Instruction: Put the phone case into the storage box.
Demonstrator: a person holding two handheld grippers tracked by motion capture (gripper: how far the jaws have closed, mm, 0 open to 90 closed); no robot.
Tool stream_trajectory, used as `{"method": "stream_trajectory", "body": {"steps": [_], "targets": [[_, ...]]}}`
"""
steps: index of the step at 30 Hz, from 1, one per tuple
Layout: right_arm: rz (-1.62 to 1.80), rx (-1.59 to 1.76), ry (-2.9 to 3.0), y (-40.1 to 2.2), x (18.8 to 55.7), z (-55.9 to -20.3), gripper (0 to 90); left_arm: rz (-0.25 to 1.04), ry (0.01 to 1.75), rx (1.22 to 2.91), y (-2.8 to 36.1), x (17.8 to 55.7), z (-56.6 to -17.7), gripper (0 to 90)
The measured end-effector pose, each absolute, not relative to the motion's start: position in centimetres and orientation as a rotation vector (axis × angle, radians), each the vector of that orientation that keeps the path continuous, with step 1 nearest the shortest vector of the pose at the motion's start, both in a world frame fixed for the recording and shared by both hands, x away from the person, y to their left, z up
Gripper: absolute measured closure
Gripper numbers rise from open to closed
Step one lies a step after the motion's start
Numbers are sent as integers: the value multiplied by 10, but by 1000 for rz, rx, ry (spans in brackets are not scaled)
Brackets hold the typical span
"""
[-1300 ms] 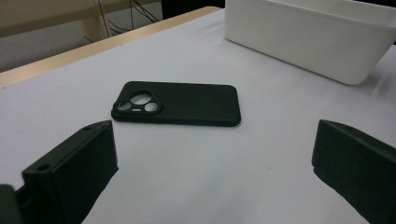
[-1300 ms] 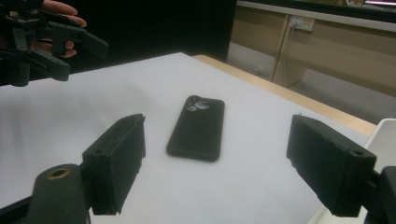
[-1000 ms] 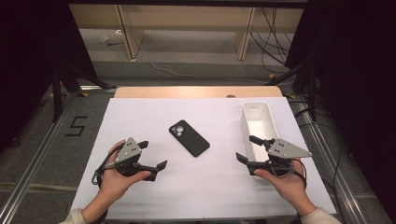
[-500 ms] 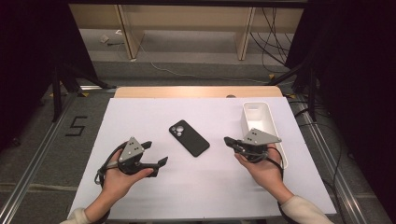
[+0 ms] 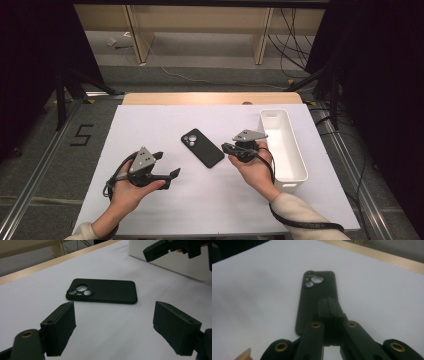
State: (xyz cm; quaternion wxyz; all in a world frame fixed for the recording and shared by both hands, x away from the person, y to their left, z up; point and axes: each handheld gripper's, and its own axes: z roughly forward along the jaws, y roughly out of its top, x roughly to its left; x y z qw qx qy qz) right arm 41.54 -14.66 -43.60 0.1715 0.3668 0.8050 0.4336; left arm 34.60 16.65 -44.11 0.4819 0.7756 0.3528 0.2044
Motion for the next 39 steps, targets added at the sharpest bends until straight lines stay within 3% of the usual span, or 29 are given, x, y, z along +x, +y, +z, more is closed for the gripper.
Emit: {"method": "stream_trajectory", "body": {"steps": [19,31,39], "targets": [[933,1150,2322,-118,463,-483,900,491,876,1903,168,348,-444,185],[921,1179,2347,-118,469,-489,900,487,884,1914,168,349,-445,185],[946,1103,2444,-99,453,-488,900,489,901,1915,170,350,-445,185]]}}
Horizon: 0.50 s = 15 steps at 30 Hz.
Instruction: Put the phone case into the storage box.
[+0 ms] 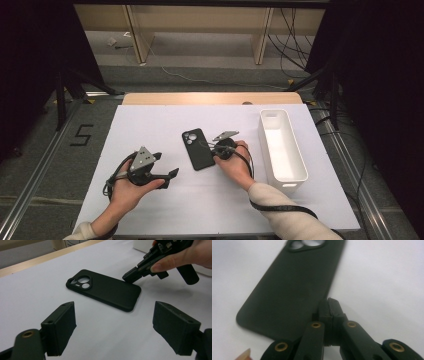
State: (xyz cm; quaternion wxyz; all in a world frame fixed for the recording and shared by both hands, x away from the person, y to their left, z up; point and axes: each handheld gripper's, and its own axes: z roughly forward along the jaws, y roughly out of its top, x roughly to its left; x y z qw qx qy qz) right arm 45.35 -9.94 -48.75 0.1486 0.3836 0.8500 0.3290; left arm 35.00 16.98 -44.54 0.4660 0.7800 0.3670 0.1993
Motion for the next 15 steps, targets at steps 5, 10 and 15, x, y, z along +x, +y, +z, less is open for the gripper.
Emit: {"method": "stream_trajectory", "body": {"steps": [5,10,15], "targets": [[967,1042,2485,-84,442,-488,900,486,911,1919,171,350,-446,188],[1005,987,2529,-69,431,-490,900,476,925,1907,172,351,-445,193],[1047,926,2556,-54,422,-492,900,484,947,1912,173,352,-446,198]]}}
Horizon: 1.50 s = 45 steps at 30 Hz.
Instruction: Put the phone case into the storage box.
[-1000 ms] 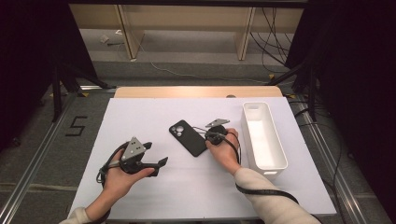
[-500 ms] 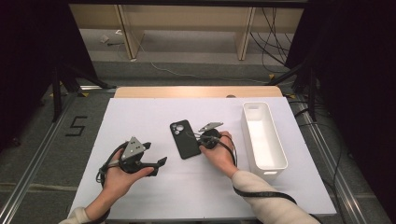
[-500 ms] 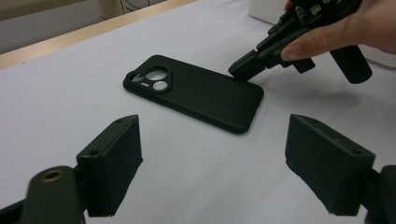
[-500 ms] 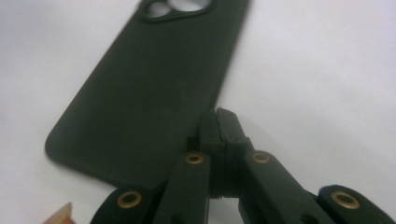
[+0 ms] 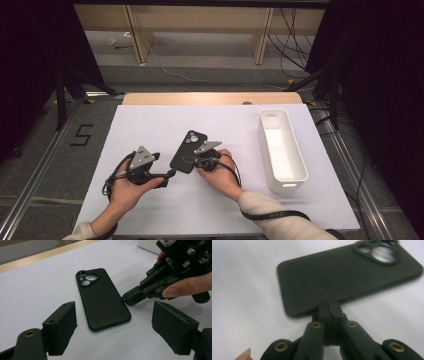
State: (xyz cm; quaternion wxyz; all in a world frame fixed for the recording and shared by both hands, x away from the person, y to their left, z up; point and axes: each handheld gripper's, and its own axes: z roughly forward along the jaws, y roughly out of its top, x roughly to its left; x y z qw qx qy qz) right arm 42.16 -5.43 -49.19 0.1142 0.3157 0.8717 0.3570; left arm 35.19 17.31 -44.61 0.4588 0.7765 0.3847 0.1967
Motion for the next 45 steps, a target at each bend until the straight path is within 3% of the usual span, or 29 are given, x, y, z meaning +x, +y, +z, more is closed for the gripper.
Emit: {"method": "stream_trajectory", "body": {"steps": [22,29,45], "targets": [[1153,893,2577,-39,421,-497,900,479,952,1925,173,353,-448,197],[1232,889,2541,-50,423,-479,900,475,951,1928,174,353,-448,194],[1477,843,2358,-127,406,-417,651,472,943,1923,174,353,-448,161]]}}
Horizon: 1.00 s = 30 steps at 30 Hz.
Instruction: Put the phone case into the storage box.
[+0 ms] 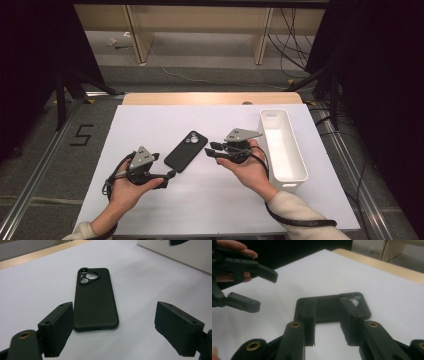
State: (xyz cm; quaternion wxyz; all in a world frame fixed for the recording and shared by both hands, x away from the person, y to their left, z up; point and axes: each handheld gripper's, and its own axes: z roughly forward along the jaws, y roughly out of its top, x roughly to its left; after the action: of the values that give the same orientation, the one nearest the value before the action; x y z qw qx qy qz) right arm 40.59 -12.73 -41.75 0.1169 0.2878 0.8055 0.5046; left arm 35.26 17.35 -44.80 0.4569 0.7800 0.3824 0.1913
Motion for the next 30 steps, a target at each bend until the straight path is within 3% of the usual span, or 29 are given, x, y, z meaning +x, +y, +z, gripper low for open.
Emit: {"method": "stream_trajectory", "body": {"steps": [12,19,24,30], "targets": [[1566,770,2273,-186,380,-396,461,475,942,1926,174,353,-448,158],[1573,738,2245,-207,371,-394,375,475,939,1923,174,353,-449,157],[1557,740,2208,-226,365,-395,264,474,935,1916,174,353,-448,152],[1521,764,2204,-238,359,-402,206,485,939,1924,173,353,-448,133]]}}
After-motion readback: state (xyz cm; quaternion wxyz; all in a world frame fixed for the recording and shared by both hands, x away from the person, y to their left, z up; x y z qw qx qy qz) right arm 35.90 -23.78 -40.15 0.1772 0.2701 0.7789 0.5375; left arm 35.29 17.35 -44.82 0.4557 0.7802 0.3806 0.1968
